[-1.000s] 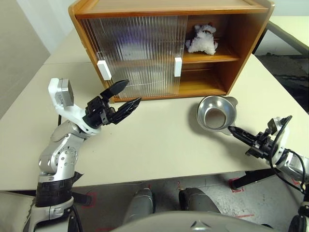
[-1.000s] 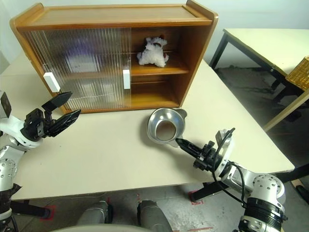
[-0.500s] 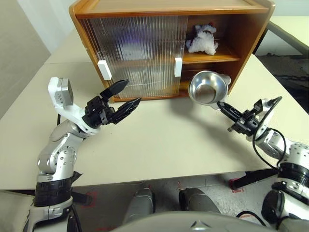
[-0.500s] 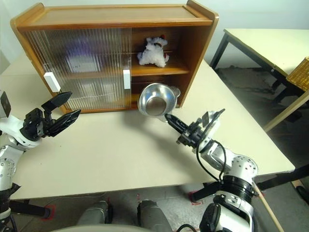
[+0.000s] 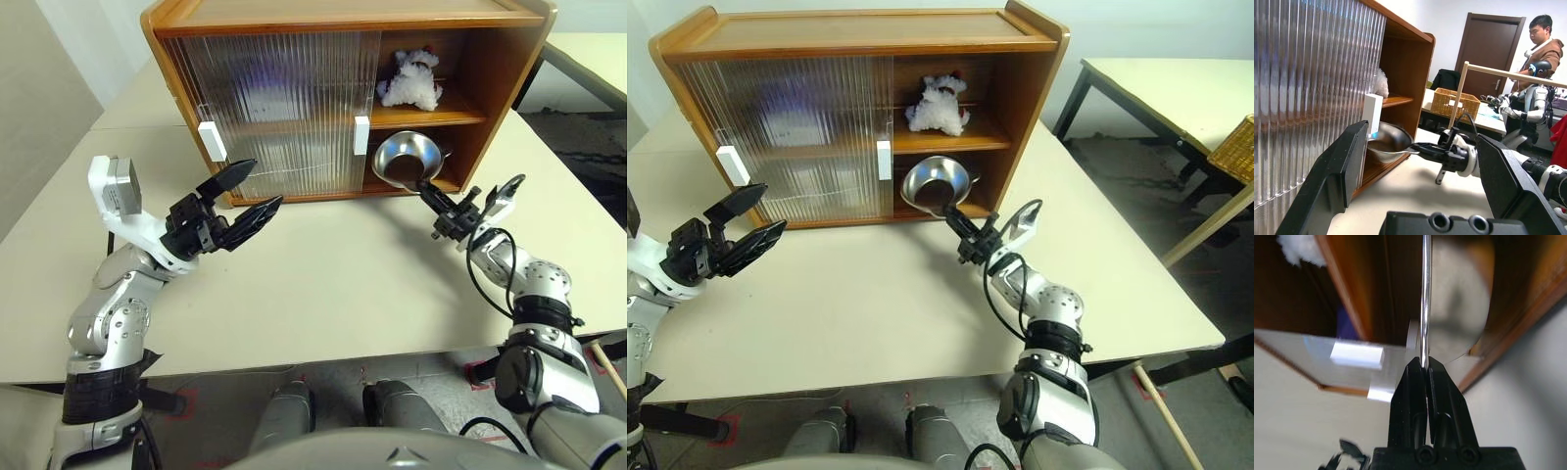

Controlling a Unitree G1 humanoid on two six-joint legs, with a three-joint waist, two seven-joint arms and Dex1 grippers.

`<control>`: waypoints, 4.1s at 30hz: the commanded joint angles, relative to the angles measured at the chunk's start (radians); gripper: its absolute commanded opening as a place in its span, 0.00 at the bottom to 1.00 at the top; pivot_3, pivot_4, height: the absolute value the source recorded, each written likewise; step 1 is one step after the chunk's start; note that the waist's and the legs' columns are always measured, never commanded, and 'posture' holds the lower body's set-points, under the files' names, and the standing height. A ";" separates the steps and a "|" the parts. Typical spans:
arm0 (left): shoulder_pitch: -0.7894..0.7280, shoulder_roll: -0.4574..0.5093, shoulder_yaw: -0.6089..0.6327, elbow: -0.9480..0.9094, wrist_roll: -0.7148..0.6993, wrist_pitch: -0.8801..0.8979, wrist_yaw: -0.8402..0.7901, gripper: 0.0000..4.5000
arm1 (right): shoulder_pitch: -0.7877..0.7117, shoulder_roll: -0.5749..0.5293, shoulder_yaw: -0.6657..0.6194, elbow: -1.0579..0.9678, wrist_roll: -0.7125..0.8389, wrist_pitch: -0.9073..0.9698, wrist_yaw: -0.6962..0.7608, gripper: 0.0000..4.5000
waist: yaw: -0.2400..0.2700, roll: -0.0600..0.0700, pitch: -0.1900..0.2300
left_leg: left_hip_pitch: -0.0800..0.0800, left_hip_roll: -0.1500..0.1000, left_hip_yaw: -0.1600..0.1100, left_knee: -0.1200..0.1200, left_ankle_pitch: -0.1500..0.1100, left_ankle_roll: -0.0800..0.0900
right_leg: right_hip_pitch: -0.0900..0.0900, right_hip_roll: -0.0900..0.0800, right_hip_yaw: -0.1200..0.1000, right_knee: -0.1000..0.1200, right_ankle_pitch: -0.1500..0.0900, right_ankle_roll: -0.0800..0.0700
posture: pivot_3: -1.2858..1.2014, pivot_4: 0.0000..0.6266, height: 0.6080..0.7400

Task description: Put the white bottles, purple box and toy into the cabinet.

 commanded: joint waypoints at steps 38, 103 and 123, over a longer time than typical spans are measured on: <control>-0.033 0.016 0.002 -0.014 -0.017 0.011 0.025 1.00 | -0.281 0.027 -0.086 0.456 -0.272 -0.431 0.121 1.00 | 0.012 0.000 0.000 | 0.000 0.001 0.000 0.007 0.001 -0.001 | -0.003 0.000 -0.002 0.010 0.004 -0.011 | 0.53 0.09 1.00; -0.013 -0.021 -0.006 0.003 0.005 -0.026 0.014 1.00 | -0.040 0.239 0.572 -0.499 -1.219 -0.629 -0.706 0.01 | 0.019 -0.002 -0.002 | 0.000 0.001 -0.003 0.006 -0.004 -0.019 | -0.007 0.002 -0.003 0.014 0.004 0.000 | 0.52 0.09 1.00; -0.033 -0.023 -0.013 0.022 0.009 -0.023 0.001 1.00 | -0.083 0.158 0.508 -0.373 -1.333 -0.638 -0.909 0.01 | 0.010 -0.002 -0.002 | -0.001 0.001 -0.002 0.005 -0.001 -0.015 | -0.009 0.002 -0.002 0.014 0.002 0.003 | 0.51 0.08 1.00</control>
